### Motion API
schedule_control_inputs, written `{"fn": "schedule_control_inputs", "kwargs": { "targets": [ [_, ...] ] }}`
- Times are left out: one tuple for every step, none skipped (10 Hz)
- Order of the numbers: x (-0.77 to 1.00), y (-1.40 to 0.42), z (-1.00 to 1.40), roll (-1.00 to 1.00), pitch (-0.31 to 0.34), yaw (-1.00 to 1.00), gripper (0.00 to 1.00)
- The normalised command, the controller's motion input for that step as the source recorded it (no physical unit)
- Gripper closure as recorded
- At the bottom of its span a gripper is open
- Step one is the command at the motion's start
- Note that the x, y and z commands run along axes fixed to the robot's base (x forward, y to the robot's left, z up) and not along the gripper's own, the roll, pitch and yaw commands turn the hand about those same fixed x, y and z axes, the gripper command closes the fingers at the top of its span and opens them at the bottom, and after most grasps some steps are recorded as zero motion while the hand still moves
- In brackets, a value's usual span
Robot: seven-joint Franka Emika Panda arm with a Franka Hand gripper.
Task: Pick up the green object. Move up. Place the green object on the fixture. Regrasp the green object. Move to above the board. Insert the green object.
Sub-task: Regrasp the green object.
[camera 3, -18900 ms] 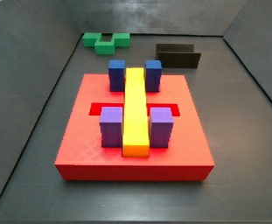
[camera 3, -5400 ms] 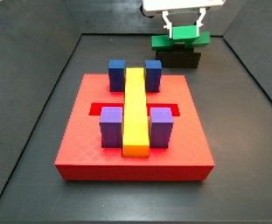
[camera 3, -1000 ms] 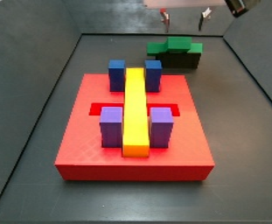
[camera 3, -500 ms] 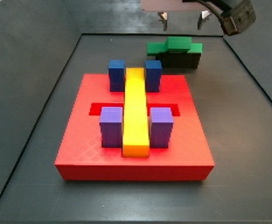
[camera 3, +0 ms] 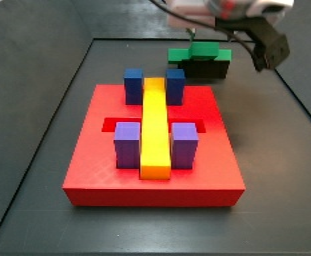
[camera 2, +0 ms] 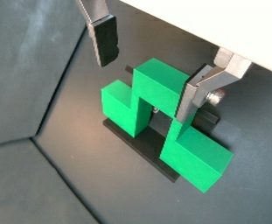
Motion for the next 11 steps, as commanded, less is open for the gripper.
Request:
{"fn": "schedule_control_inputs", "kwargs": {
  "targets": [
    [-0.07,-0.01,0.0,0.11,0.0,0.49,0.0],
    [0.0,-0.04,0.0,0.12,0.0,0.52,0.0],
    [0.0,-0.04,0.0,0.17,0.0,0.43,0.0],
    [0.0,-0.03,0.0,0.14,0.0,0.3,0.0],
    [0.0,-0.02,-0.11,0.14,0.0,0.12,0.0],
    [0.0,-0.05,-0.21,0.23,0.0,0.06,0.0],
    [0.02,-0.15,-0.29,0.32,0.04,0.0,0.0],
    [0.0,-0.13,-0.26,0.24,0.0,0.0,0.0],
    [0.0,-0.11,-0.16,0.17,0.0,0.0,0.0],
    [0.05,-0.07,-0.07,0.16,0.003,0.0,0.0],
    [0.05,-0.02,-0.02,0.17,0.04,0.0,0.0]
  ]
}}
